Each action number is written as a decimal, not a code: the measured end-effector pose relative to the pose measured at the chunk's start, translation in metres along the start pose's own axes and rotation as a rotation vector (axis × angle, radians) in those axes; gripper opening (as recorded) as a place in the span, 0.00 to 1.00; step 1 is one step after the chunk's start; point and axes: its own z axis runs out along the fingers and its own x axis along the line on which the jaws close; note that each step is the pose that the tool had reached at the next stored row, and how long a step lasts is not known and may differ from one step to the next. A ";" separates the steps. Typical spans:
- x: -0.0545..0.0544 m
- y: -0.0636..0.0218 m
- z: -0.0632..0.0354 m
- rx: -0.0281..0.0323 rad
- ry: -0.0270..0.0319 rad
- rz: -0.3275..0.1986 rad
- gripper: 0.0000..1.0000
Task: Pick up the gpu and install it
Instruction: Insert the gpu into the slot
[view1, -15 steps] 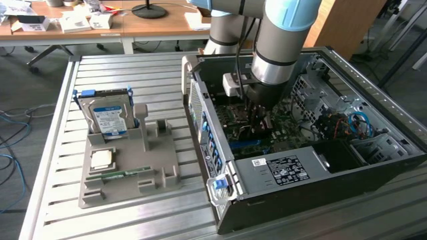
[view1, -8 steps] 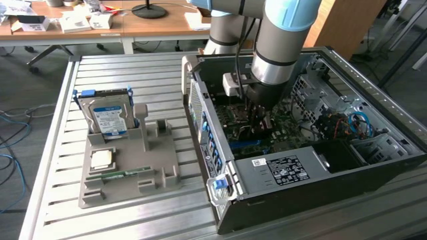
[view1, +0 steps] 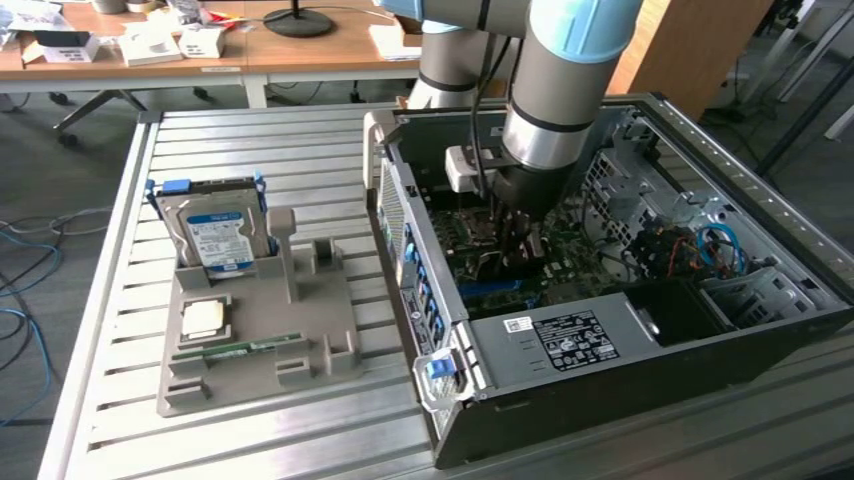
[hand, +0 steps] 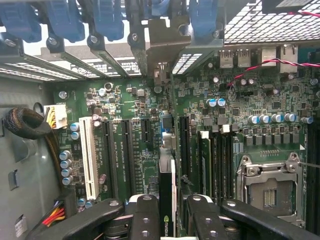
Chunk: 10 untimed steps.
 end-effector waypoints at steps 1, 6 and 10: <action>0.000 0.0001 0.0000 -0.0001 -0.0023 0.000 0.26; 0.000 0.0000 0.0001 -0.0003 -0.0032 -0.001 0.26; 0.000 0.0000 0.0000 -0.0003 -0.0031 0.001 0.26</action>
